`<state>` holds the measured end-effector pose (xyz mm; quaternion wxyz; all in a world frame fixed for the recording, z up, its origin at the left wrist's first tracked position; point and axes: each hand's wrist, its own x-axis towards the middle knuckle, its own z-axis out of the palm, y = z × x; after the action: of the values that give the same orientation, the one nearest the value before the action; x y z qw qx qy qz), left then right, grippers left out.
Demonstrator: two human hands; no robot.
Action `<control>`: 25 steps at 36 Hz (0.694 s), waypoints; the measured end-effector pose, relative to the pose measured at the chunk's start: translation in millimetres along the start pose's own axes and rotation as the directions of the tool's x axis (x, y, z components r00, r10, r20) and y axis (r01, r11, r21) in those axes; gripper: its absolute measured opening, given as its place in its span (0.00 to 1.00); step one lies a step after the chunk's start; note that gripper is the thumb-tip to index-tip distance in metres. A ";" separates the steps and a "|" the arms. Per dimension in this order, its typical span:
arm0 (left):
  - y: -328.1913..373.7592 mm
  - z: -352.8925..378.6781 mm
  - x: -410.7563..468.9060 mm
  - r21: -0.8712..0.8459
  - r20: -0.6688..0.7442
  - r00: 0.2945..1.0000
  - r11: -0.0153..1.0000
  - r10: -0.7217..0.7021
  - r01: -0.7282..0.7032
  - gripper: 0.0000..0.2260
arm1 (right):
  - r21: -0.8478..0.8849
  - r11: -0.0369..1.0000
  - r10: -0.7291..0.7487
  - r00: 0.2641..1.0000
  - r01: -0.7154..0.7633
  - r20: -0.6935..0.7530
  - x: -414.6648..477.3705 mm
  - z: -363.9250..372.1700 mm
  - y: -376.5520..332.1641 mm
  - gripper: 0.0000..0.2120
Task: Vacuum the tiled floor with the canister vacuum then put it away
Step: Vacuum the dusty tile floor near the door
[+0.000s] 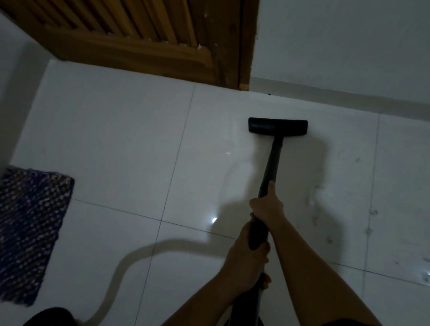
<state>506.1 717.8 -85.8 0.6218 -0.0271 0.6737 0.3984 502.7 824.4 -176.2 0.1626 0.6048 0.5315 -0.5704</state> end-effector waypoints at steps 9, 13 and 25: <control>-29.5 -16.1 -31.8 -0.038 0.034 0.999 0.999 0.013 -0.011 0.14 | -0.049 0.999 -0.008 1.000 0.007 -0.029 -29.6 25.9 20.1 0.39; -41.3 -12.9 -37.3 0.000 0.031 0.999 1.000 0.012 -0.012 0.13 | -0.016 1.000 0.011 0.998 -0.012 -0.054 -38.3 24.7 34.5 0.38; -37.4 51.1 -21.1 0.055 0.070 0.997 0.998 -0.020 0.016 0.18 | 0.030 0.999 0.023 0.995 -0.021 -0.097 -27.7 -40.9 60.1 0.39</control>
<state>572.6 711.8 -81.8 0.6492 -0.0021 0.6618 0.3749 579.7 821.6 -164.7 0.1341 0.6400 0.5239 -0.5459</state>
